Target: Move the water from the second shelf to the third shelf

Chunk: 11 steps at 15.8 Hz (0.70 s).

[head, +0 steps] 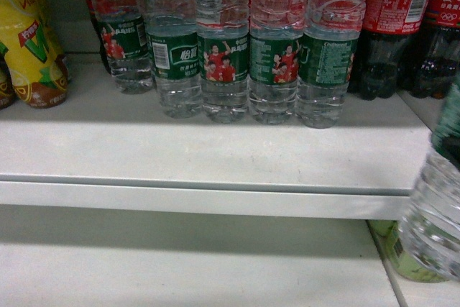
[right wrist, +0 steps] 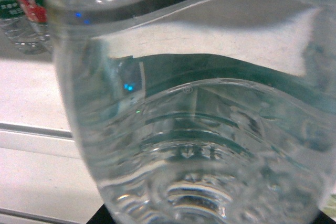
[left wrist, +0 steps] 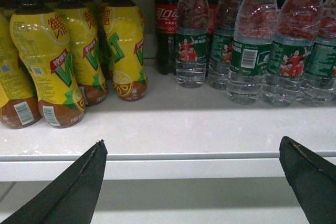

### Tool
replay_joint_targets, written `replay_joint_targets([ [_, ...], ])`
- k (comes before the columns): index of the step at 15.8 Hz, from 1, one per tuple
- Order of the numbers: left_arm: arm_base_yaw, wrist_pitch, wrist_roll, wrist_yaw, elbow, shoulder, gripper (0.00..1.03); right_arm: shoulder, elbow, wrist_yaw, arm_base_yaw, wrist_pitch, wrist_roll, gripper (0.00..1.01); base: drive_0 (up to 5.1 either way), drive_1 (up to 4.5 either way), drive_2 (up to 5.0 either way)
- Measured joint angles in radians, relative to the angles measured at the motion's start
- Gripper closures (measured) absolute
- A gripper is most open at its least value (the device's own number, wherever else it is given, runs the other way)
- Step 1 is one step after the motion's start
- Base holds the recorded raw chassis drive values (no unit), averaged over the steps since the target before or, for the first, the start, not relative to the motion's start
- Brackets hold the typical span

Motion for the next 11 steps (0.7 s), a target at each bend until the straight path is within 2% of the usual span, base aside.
replay_joint_targets([
  [2, 0.0, 0.0, 0.0, 0.0, 0.0, 0.0, 0.05, -0.188, -0.075, 0.01, -0.056, -0.091, -0.001, 0.61, 0.0, 0.0, 0.0],
  [5, 0.0, 0.0, 0.0, 0.0, 0.0, 0.0, 0.05, -0.487, -0.109, 0.022, -0.128, -0.276, 0.001, 0.61, 0.0, 0.0, 0.0],
  [8, 0.0, 0.0, 0.0, 0.0, 0.0, 0.0, 0.05, -0.686, -0.11, 0.015, -0.158, -0.409, 0.001, 0.61, 0.0, 0.0, 0.0],
  [11, 0.0, 0.0, 0.0, 0.0, 0.0, 0.0, 0.05, -0.723, -0.109, -0.002, -0.163, -0.46, 0.013, 0.61, 0.0, 0.0, 0.0],
])
